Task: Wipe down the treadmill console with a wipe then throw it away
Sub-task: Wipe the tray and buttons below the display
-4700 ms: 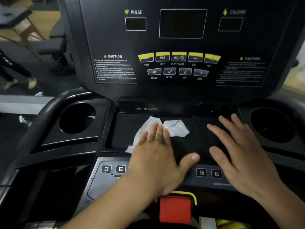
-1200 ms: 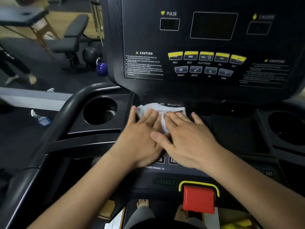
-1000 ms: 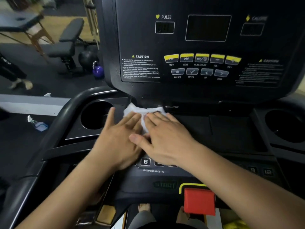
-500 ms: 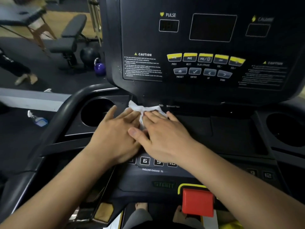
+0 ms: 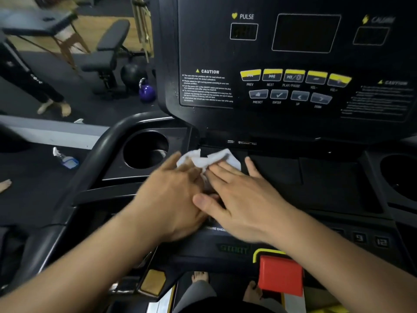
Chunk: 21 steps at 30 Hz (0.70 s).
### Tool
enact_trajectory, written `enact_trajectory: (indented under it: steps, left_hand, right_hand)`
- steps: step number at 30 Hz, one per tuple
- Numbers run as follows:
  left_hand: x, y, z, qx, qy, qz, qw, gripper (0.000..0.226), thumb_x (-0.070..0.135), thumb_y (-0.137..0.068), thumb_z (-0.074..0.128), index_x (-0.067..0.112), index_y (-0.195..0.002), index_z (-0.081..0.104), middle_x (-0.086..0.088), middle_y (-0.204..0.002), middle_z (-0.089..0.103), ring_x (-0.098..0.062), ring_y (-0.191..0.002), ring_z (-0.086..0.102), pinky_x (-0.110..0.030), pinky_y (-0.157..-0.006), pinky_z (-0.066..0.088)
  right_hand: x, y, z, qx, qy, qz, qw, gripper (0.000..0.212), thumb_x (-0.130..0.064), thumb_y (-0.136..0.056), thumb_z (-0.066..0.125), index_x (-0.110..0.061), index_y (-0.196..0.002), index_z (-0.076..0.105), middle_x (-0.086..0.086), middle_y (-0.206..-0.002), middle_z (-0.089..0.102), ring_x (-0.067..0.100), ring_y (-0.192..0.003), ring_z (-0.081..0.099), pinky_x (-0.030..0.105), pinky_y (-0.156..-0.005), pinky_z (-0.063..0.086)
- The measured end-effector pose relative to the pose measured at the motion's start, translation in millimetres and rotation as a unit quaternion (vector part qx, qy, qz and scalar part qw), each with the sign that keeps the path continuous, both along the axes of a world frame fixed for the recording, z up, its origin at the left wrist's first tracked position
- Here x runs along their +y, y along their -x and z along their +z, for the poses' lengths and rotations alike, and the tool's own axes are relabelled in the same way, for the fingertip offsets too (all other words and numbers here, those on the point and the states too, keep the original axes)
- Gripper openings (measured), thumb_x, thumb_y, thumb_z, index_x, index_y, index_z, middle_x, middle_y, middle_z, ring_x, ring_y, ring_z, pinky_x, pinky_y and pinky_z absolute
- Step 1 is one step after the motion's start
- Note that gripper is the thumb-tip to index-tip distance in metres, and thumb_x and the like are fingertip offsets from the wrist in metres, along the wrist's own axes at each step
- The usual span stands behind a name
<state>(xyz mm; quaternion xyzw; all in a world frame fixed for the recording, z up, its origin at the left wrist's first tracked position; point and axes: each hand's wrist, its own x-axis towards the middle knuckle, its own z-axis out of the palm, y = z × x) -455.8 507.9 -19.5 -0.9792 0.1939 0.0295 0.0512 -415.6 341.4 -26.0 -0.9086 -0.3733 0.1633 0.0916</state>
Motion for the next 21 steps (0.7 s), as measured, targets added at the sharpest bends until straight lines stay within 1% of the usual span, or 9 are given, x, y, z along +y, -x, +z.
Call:
enact_trajectory:
  steps: [2,4,7,10,13,14,17,18,21]
  left_hand:
    - [-16,12,-2,0.053,-0.025,0.039,0.998,0.076,0.054,-0.093,0.015,0.003,-0.136,0.052,-0.020,-0.131,0.059,-0.037,-0.134,0.045,-0.056,-0.114,0.030]
    - [-19,8,-1,0.082,-0.058,0.087,0.991,0.088,0.057,-0.084,-0.006,0.010,-0.153,0.024,-0.018,-0.155,0.033,-0.035,-0.149,0.017,-0.057,-0.120,0.009]
    - [-12,-14,3,0.071,-0.088,0.122,0.986,0.091,0.054,-0.072,-0.018,0.026,-0.156,0.001,-0.004,-0.165,0.005,-0.030,-0.151,-0.006,-0.060,-0.117,-0.001]
    - [-9,-7,5,0.066,-0.091,0.098,0.989,0.086,0.054,-0.078,-0.015,0.028,-0.156,0.007,-0.002,-0.165,0.009,-0.029,-0.151,-0.008,-0.061,-0.117,-0.002]
    - [-16,27,6,0.054,-0.052,0.076,0.994,0.073,0.056,-0.092,0.015,0.018,-0.150,0.036,-0.011,-0.152,0.043,-0.033,-0.149,0.019,-0.065,-0.114,0.016]
    - [-17,29,6,0.058,-0.057,0.079,0.994,0.073,0.056,-0.092,0.017,0.016,-0.149,0.038,-0.012,-0.150,0.046,-0.035,-0.148,0.022,-0.067,-0.113,0.016]
    - [-18,4,5,0.067,-0.117,0.108,0.985,0.085,0.054,-0.078,-0.015,0.026,-0.156,0.001,-0.008,-0.165,0.004,-0.036,-0.150,-0.009,-0.069,-0.111,-0.008]
    - [-18,-9,3,0.059,-0.131,0.121,0.982,0.086,0.051,-0.075,-0.019,0.027,-0.156,-0.006,-0.006,-0.165,-0.003,-0.035,-0.150,-0.014,-0.069,-0.110,-0.011]
    - [-20,-27,3,0.056,-0.152,0.121,0.979,0.082,0.049,-0.077,-0.016,0.029,-0.155,0.000,-0.007,-0.165,0.003,-0.035,-0.150,-0.011,-0.070,-0.110,-0.011]
  right_hand:
    - [-14,12,4,0.014,0.022,0.015,1.000,0.092,-0.073,-0.081,-0.006,-0.022,-0.156,0.007,-0.010,-0.163,-0.002,0.004,-0.148,-0.011,0.050,-0.120,-0.009]
    - [-11,6,7,0.019,0.026,0.010,0.999,0.090,-0.073,-0.082,-0.003,-0.022,-0.156,0.007,-0.009,-0.163,-0.002,0.003,-0.148,-0.010,0.047,-0.121,-0.006]
    - [10,-19,6,-0.009,0.017,-0.013,1.000,0.085,-0.070,-0.088,0.004,-0.019,-0.155,0.016,-0.006,-0.163,0.011,0.009,-0.149,0.004,0.045,-0.121,0.006]
    - [10,-19,8,-0.011,0.012,-0.004,1.000,0.093,-0.074,-0.082,-0.002,-0.021,-0.154,0.019,-0.008,-0.163,0.012,0.008,-0.149,0.003,0.046,-0.120,0.006]
    - [-4,9,11,0.030,0.008,0.029,0.999,0.098,-0.077,-0.075,-0.008,-0.025,-0.155,0.014,-0.012,-0.163,0.002,0.004,-0.148,-0.008,0.048,-0.121,-0.003]
    - [-6,12,12,0.040,0.008,0.024,0.999,0.097,-0.076,-0.075,-0.008,-0.026,-0.155,0.013,-0.013,-0.162,0.001,0.002,-0.148,-0.008,0.047,-0.121,-0.004]
    - [4,-6,9,0.006,0.002,-0.013,1.000,0.089,-0.073,-0.083,-0.001,-0.024,-0.154,0.020,-0.010,-0.163,0.010,0.005,-0.149,0.001,0.043,-0.121,0.004]
    - [8,-15,7,-0.016,0.007,-0.025,1.000,0.084,-0.069,-0.086,0.001,-0.022,-0.154,0.021,-0.009,-0.163,0.014,0.006,-0.149,0.005,0.041,-0.120,0.007]
    - [11,-23,4,-0.028,0.006,-0.045,0.999,0.081,-0.065,-0.089,0.001,-0.022,-0.154,0.021,-0.009,-0.163,0.014,0.006,-0.149,0.005,0.040,-0.119,0.008]
